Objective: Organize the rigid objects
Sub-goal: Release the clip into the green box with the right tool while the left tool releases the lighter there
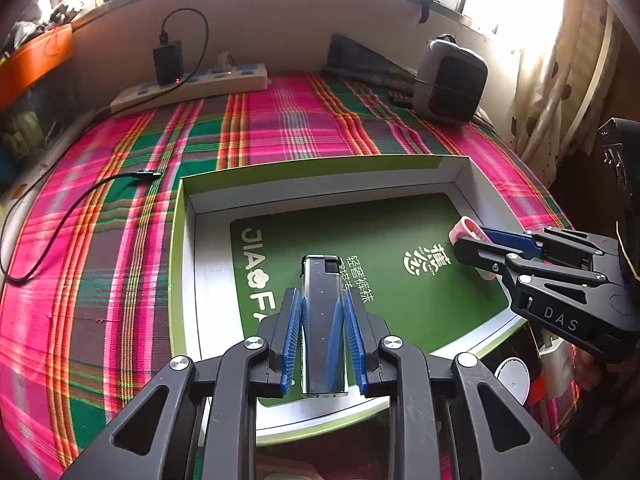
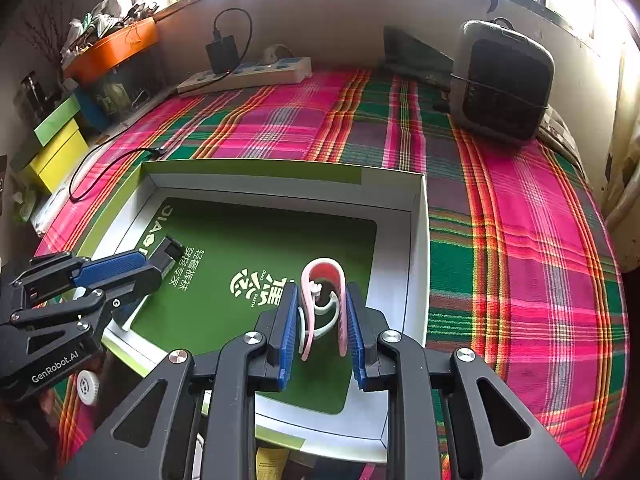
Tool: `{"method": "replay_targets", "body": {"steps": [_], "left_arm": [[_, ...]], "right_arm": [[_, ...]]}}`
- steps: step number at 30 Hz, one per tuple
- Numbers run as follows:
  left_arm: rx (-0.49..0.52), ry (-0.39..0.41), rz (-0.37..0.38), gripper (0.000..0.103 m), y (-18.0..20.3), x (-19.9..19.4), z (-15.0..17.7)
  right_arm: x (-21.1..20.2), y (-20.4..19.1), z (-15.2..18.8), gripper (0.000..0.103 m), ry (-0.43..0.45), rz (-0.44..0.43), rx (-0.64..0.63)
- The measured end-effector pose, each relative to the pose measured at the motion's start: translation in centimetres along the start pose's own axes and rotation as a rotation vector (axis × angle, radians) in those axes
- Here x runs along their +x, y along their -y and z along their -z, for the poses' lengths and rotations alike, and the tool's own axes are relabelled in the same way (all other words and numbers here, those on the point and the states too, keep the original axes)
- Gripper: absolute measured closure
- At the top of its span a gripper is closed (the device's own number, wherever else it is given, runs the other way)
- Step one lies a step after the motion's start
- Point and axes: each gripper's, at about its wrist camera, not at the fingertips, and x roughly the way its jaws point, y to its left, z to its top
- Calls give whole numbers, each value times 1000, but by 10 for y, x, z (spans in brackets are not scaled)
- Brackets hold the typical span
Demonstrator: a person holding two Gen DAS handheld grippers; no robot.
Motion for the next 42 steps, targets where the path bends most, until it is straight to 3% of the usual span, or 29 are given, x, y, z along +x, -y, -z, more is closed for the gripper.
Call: {"method": "replay_targets", "body": {"steps": [10, 18, 42], "left_arm": [[16, 2, -10, 78, 3, -1, 2], [14, 30, -16, 67, 4, -14, 5], [-17, 117, -35, 58, 5, -65, 37]], "right_arm": [[-2, 3, 0, 77, 9, -8, 21], [-11, 4, 2, 61, 35, -8, 38], [-68, -10, 37, 61, 151, 36, 65]]}}
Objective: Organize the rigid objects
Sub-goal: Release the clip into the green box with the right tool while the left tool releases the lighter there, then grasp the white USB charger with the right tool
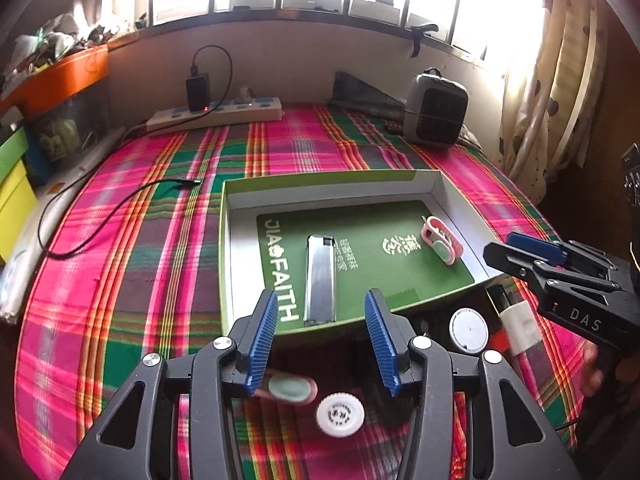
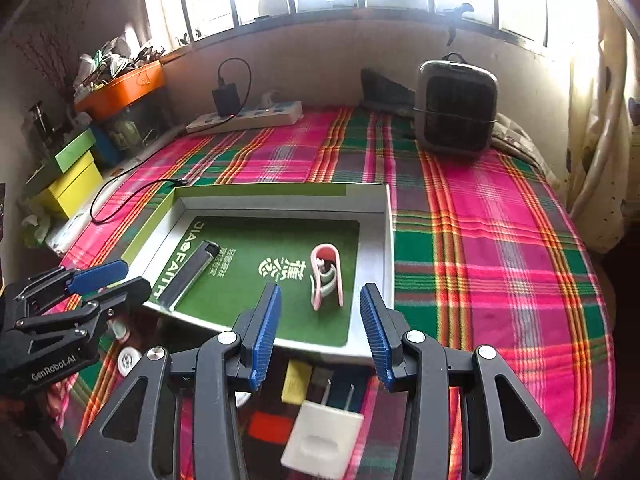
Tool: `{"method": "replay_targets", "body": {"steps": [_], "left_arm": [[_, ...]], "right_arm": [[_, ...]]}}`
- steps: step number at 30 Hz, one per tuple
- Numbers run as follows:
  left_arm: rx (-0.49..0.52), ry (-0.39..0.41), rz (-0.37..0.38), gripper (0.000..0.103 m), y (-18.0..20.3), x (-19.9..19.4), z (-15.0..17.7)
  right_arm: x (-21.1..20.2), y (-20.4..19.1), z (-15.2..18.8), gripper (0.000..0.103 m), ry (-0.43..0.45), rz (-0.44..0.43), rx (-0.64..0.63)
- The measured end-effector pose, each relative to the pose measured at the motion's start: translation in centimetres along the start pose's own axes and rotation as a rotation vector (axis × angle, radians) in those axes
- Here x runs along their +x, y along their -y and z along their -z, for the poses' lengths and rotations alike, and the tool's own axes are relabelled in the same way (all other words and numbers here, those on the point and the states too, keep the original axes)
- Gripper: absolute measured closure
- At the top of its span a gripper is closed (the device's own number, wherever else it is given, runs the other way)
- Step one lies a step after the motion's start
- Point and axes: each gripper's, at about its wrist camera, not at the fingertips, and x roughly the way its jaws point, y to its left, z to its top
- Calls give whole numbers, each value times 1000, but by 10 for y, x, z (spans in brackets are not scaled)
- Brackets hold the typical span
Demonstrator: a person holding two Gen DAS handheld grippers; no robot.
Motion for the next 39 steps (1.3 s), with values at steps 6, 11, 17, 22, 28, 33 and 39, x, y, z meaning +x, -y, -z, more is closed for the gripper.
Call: {"method": "replay_targets", "body": {"steps": [6, 11, 17, 22, 28, 33, 39], "left_arm": [[-18, 16, -16, 57, -6, -9, 9], [-29, 27, -14, 54, -11, -17, 17], [-66, 19, -15, 53, -23, -22, 28], [-91, 20, 4, 53, -30, -28, 37], [-99, 9, 5, 53, -35, -30, 45], [-108, 8, 5, 53, -38, -30, 46], [-108, -7, 13, 53, -39, -25, 48]], "right_arm": [[-11, 2, 16, 60, 3, 1, 27], [-21, 3, 27, 60, 17, 20, 39], [-35, 5, 38, 60, 37, 50, 56], [-42, 9, 48, 60, 41, 44, 74], [-35, 10, 61, 58, 3, 41, 89], [-33, 8, 61, 49, -5, 37, 91], [-25, 2, 61, 49, -30, 46, 70]]}}
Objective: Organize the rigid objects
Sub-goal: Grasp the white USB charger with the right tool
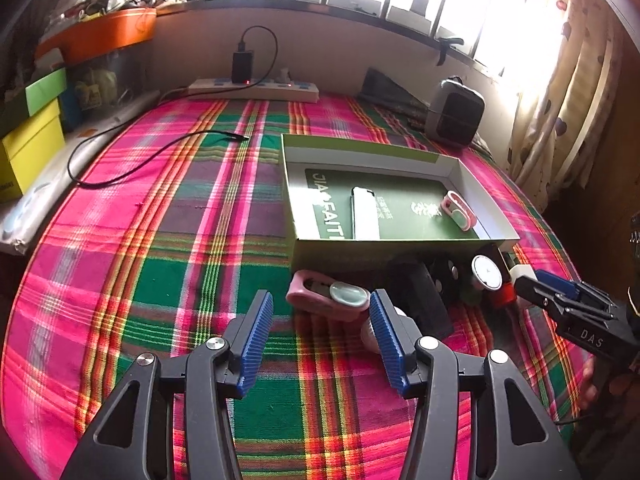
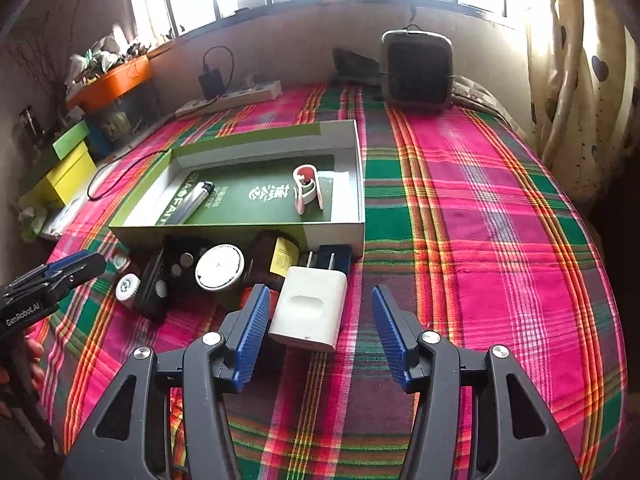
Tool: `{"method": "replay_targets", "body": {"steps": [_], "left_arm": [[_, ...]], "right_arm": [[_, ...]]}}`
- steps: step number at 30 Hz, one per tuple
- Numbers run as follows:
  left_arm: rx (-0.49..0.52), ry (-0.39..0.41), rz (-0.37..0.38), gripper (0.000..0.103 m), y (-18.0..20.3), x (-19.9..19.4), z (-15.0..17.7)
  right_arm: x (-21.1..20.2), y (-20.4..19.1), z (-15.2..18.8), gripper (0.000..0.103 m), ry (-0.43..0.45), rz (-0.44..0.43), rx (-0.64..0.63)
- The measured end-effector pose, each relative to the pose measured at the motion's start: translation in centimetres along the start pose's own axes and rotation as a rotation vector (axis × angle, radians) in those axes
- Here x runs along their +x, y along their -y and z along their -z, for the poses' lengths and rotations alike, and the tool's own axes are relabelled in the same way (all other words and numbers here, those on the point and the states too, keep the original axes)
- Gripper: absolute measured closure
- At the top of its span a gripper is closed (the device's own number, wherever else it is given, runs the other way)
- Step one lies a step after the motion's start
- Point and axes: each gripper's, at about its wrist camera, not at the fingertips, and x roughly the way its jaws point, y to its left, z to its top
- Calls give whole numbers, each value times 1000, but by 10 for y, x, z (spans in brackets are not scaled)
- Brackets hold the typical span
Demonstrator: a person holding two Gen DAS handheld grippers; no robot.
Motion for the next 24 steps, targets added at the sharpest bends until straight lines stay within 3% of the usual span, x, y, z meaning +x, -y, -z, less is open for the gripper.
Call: {"method": "replay_targets", "body": {"steps": [14, 20, 24], "left_arm": [[8, -24, 25, 53, 7, 7, 2], [13, -38, 15, 53, 11, 11, 3], [14, -45, 5, 53, 11, 13, 3]], "right_arm": [[2, 9, -1, 50, -2, 19, 31], [5, 9, 1, 67, -13, -9, 24], [4, 11, 2, 67, -9, -24, 31]]}}
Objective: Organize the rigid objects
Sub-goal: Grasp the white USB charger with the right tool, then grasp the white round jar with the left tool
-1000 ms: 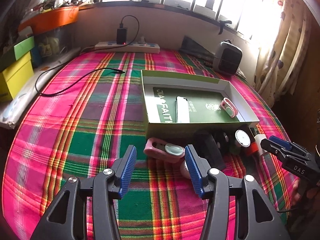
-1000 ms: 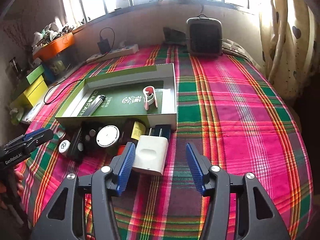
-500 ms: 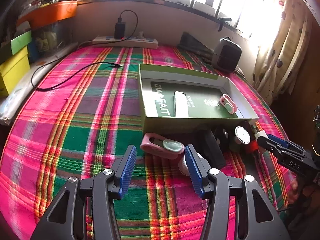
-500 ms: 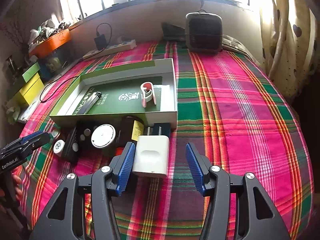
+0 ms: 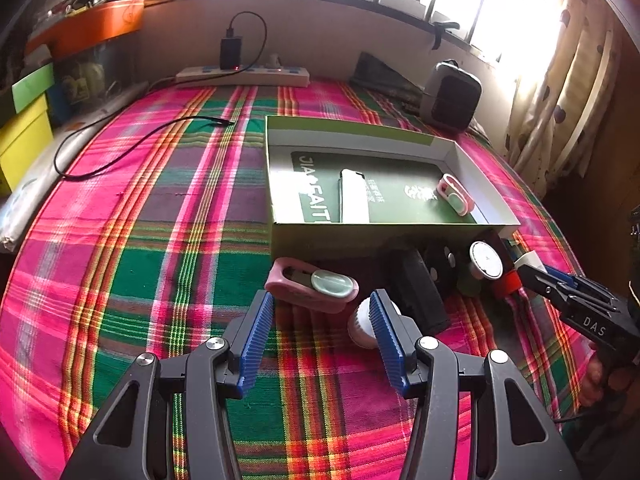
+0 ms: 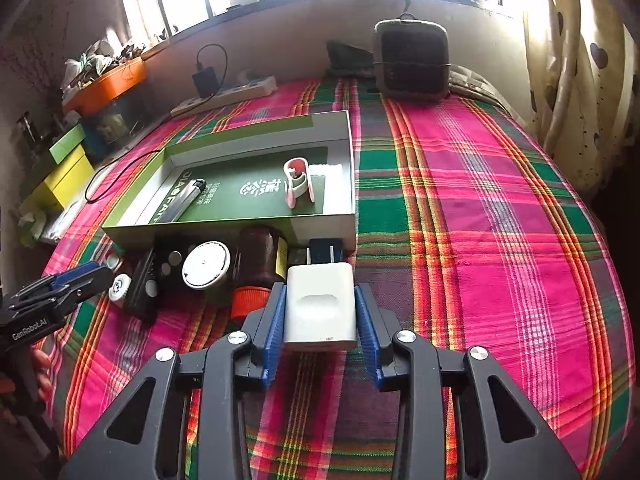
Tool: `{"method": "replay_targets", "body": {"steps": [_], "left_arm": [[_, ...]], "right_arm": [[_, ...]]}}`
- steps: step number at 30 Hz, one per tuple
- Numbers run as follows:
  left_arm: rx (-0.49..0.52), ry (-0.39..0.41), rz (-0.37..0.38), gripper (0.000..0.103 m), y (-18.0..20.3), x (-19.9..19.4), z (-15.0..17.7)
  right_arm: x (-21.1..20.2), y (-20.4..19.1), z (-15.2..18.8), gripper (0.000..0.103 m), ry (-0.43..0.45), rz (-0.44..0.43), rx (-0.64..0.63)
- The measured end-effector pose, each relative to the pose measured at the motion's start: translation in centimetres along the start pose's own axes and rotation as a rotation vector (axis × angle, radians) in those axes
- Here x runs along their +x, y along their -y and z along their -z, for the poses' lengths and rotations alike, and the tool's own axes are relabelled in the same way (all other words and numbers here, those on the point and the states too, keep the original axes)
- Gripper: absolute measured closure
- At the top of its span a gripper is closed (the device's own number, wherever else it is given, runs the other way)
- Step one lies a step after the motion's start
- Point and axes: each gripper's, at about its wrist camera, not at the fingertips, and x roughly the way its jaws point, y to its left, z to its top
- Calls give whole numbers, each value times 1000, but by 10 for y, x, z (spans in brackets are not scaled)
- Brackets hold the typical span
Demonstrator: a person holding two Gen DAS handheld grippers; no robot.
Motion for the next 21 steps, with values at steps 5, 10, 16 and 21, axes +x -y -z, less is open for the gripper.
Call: {"method": "replay_targets", "body": {"steps": [5, 10, 16, 21], "left_arm": [[6, 0, -5, 52, 2, 3, -2], [12, 0, -21, 50, 3, 3, -2], [19, -3, -36, 50, 5, 2, -2], [28, -7, -35, 50, 12, 4, -3]], "right_arm": [[-4, 6, 1, 68, 13, 4, 15], [-8, 13, 1, 68, 25, 22, 26], [-6, 15, 2, 68, 21, 11, 32], [-4, 19, 3, 68, 17, 3, 47]]}}
